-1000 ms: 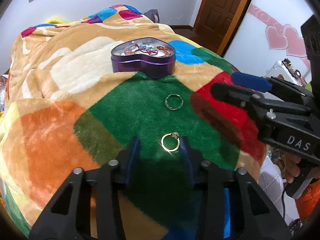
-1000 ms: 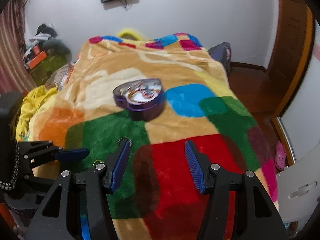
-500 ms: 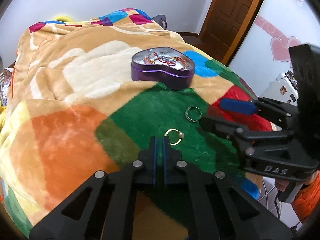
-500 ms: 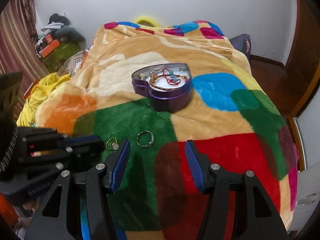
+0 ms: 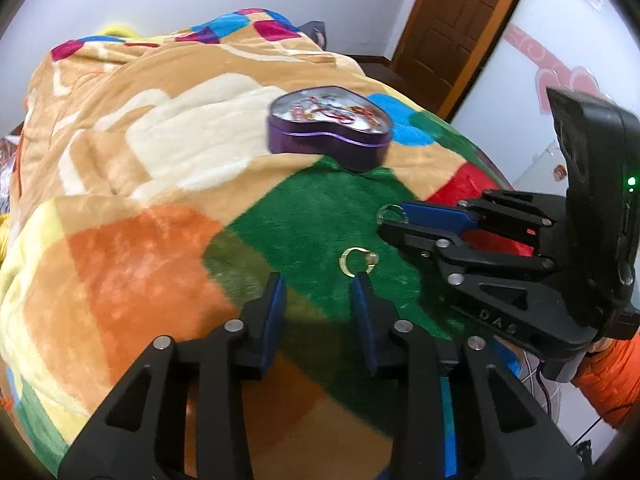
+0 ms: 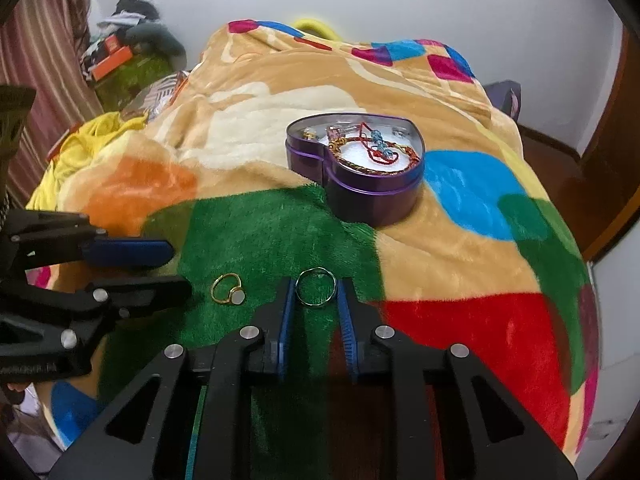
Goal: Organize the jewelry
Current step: 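Grasp the gold ring with the left gripper while the right grasps the silver ring, then carry both rings into the heart tin and open both grippers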
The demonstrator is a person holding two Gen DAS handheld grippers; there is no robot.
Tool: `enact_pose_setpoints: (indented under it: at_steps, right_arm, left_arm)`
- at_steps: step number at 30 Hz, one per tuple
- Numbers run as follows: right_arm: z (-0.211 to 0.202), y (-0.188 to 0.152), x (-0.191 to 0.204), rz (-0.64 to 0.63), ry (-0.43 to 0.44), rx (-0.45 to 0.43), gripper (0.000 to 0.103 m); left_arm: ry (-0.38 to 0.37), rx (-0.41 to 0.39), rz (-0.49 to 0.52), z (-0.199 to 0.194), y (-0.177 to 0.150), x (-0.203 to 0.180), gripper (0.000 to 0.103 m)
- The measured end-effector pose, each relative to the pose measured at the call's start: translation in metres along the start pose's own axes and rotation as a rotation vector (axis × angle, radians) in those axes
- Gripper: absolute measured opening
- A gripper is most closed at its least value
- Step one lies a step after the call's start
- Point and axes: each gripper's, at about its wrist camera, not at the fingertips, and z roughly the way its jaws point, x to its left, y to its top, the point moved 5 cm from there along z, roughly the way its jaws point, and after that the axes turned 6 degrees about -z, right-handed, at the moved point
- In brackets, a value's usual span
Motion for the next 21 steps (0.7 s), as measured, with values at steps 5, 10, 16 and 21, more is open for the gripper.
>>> enact_pose_setpoints:
  at_steps: [5,10,16,21]
  right_arm:
    - [-0.007,0.002,-0.007,0.035,0.023,-0.015,0.019]
    - [-0.013,0.004,-0.012,0.059,0.021,-0.04,0.019]
    - [-0.018,0.005,-0.018,0.086,0.009,-0.061,0.02]
    - [-0.022,0.01,-0.024,0.113,0.011,-0.084,0.019]
  left_arm:
    - [-0.004,0.017,0.038,0.01,0.004,-0.015,0.034]
    - [-0.013,0.025,0.024,0.025,0.009,-0.017,0.034]
    - [-0.026,0.002,0.006,0.021,0.01,-0.014,0.02]
    - [-0.005,-0.047,0.023,0.012,0.015,-0.017,0.02]
